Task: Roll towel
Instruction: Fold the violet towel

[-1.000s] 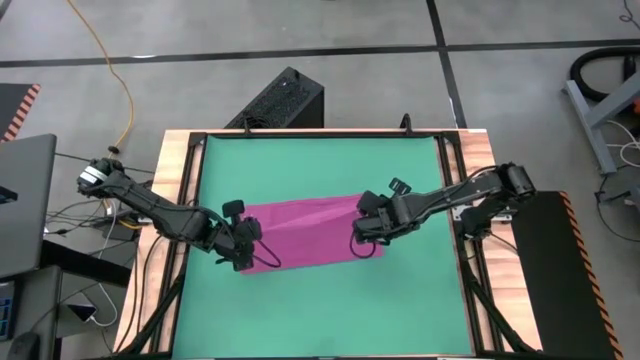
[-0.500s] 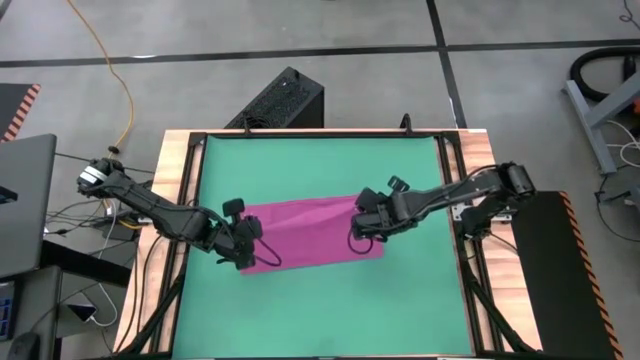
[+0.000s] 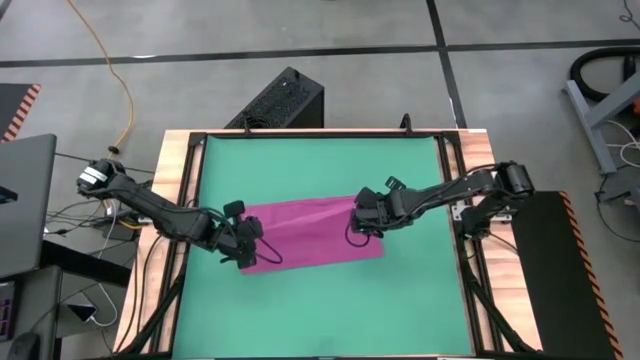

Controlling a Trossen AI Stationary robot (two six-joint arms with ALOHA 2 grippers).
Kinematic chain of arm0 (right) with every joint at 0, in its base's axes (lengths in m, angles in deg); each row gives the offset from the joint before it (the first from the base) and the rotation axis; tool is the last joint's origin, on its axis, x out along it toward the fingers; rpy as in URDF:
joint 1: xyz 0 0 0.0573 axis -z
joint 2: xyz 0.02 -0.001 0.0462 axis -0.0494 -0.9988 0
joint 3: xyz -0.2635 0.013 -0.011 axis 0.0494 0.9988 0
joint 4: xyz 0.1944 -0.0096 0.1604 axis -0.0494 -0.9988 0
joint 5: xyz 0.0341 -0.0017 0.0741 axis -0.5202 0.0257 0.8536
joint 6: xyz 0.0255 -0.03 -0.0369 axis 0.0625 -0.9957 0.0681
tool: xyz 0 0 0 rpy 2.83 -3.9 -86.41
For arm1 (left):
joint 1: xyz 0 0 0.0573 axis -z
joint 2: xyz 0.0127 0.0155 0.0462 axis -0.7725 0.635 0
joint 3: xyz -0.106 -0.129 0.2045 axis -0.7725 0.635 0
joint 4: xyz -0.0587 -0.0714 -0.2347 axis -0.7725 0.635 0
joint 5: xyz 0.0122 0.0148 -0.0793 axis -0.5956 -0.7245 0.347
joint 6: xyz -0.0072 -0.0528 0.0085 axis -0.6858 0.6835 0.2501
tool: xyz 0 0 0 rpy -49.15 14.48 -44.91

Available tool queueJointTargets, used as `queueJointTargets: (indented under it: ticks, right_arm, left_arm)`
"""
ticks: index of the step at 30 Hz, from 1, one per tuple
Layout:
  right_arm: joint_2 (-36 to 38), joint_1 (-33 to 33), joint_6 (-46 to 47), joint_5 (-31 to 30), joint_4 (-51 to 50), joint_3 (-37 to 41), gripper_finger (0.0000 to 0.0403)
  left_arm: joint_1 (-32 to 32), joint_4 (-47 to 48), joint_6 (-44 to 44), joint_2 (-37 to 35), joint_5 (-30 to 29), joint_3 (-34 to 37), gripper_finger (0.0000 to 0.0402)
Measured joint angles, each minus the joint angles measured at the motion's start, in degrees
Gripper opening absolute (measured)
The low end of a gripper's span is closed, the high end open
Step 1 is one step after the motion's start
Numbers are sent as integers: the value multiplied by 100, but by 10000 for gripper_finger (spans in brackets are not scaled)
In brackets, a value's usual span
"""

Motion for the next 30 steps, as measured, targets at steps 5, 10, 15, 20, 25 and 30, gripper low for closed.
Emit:
queueJointTargets:
  ticks: [5, 10, 15, 20, 25, 30]
  right_arm:
    - [2, 123, -126, 155, 426, 234, 8]
    - [0, 159, -135, 157, 501, 349, 8]
    - [0, 159, -136, 152, 514, 353, 8]
    - [0, 158, -136, 141, 519, 353, 9]
    - [0, 230, -136, 57, 648, 353, 19]
    - [0, 331, -144, 65, 643, 353, 22]
  left_arm:
    - [-178, -17, -122, 0, -34, 13, 0]
    - [-376, -538, -350, -1, -17, 216, 0]
    - [-555, -723, -354, 0, 314, 453, 0]
    - [-574, -691, -339, 0, 318, 455, 0]
    - [-574, -418, -246, 0, -125, 457, 3]
    - [-574, -360, -317, 0, 32, 457, 39]
